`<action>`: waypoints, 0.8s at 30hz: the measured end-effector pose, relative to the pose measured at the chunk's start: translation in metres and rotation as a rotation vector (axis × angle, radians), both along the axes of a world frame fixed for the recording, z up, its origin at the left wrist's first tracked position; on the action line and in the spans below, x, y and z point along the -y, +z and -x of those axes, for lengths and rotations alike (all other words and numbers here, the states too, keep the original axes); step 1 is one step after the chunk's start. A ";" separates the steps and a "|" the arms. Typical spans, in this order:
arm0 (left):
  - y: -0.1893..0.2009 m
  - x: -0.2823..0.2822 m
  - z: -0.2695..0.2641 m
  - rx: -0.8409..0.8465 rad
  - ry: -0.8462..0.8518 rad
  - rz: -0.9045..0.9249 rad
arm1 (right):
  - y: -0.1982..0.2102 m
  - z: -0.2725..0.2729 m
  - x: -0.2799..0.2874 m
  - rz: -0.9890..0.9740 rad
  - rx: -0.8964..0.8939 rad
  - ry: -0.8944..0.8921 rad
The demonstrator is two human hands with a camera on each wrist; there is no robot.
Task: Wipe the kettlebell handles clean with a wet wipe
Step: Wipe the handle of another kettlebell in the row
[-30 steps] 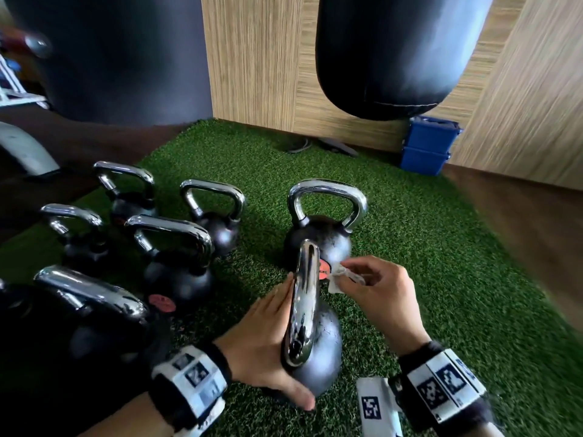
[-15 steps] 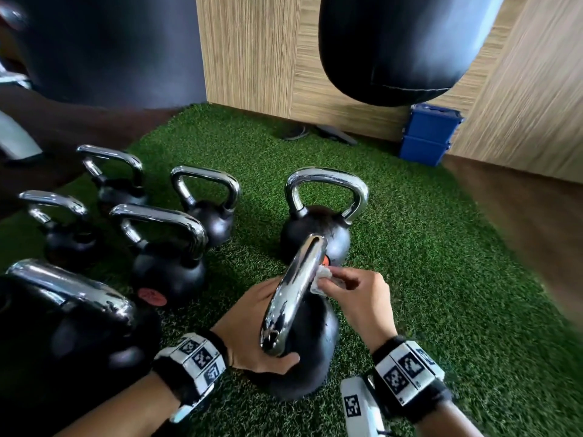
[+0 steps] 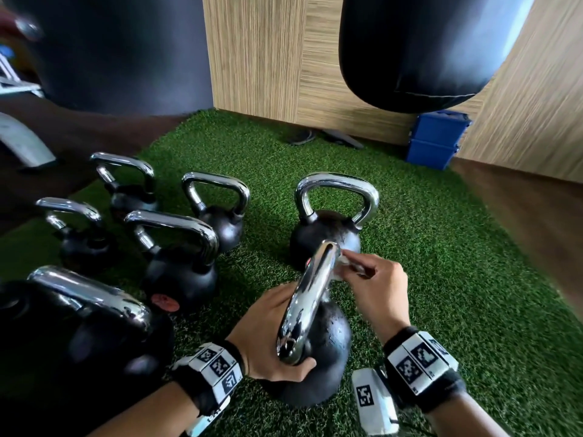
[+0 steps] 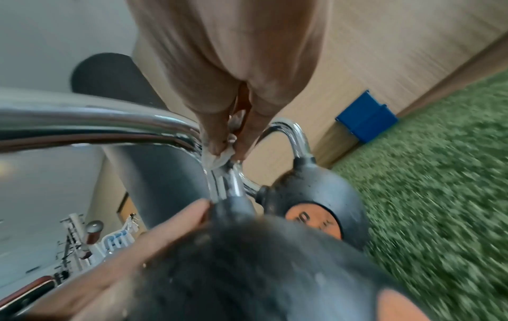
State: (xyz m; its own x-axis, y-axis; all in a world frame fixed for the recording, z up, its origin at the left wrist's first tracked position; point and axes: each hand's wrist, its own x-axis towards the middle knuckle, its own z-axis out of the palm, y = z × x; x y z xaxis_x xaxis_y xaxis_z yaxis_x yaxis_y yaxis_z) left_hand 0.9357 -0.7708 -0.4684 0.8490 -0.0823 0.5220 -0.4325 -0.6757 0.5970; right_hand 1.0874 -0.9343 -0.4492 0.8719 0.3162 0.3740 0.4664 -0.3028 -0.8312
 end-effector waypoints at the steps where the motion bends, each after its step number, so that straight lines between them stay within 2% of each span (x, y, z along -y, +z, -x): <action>1: 0.001 0.000 -0.001 0.005 0.005 -0.010 | 0.008 0.002 0.000 0.002 0.122 -0.026; 4: 0.001 -0.002 -0.002 0.010 0.024 -0.038 | 0.027 0.021 0.006 0.007 0.491 0.001; 6: 0.000 -0.003 -0.002 0.011 0.019 -0.034 | 0.031 0.032 0.009 0.000 0.594 0.028; 11: -0.001 -0.003 -0.001 0.030 0.021 -0.050 | 0.043 0.028 0.011 0.036 0.590 0.065; 13: -0.005 -0.003 -0.002 0.029 0.020 -0.042 | 0.044 0.037 0.013 0.059 0.641 0.088; 18: -0.008 -0.004 -0.004 0.066 0.020 -0.039 | 0.043 0.071 0.027 0.127 0.817 0.306; 24: -0.012 -0.004 -0.005 0.098 0.008 -0.099 | 0.055 0.071 0.028 0.172 0.765 0.305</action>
State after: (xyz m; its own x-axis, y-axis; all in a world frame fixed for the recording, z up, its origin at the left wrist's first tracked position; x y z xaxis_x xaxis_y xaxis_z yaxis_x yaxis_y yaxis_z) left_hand 0.9409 -0.7664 -0.4809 0.7954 -0.1305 0.5919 -0.4794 -0.7330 0.4825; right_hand 1.0164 -0.9624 -0.3937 0.2646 0.6035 0.7522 0.9643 -0.1657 -0.2063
